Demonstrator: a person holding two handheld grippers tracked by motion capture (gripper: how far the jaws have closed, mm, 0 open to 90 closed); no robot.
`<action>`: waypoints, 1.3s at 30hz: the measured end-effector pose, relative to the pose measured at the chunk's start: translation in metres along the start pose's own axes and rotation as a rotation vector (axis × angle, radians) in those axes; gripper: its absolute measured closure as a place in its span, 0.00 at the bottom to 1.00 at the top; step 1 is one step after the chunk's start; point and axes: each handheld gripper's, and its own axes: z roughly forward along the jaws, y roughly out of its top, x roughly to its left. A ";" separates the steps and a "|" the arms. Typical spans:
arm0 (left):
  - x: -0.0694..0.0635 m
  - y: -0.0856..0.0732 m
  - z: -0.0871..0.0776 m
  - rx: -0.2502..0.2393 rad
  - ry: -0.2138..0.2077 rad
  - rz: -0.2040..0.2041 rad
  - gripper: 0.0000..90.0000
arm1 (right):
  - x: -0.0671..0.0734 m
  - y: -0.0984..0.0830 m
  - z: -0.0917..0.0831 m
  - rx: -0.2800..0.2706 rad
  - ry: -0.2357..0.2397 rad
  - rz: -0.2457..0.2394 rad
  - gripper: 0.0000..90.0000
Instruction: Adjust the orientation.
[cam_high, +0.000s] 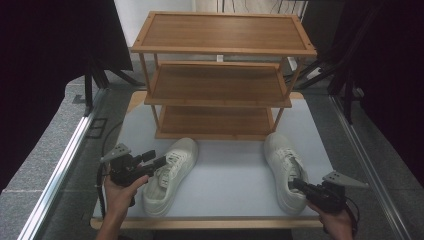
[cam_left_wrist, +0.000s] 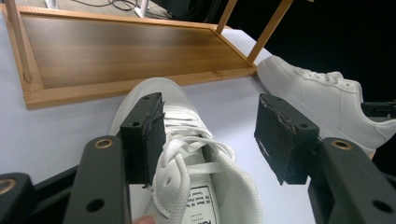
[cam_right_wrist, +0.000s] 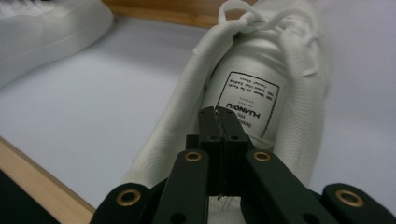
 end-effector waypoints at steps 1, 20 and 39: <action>0.000 0.000 0.000 0.001 0.002 0.001 0.47 | 0.004 0.002 0.000 0.007 -0.019 -0.035 1.00; 0.004 -0.002 0.001 0.009 0.008 -0.008 0.47 | 0.079 -0.005 0.033 0.117 -0.170 -0.345 1.00; 0.004 -0.003 0.002 0.015 0.009 -0.005 0.47 | 0.027 -0.009 -0.009 0.059 -0.136 -0.186 1.00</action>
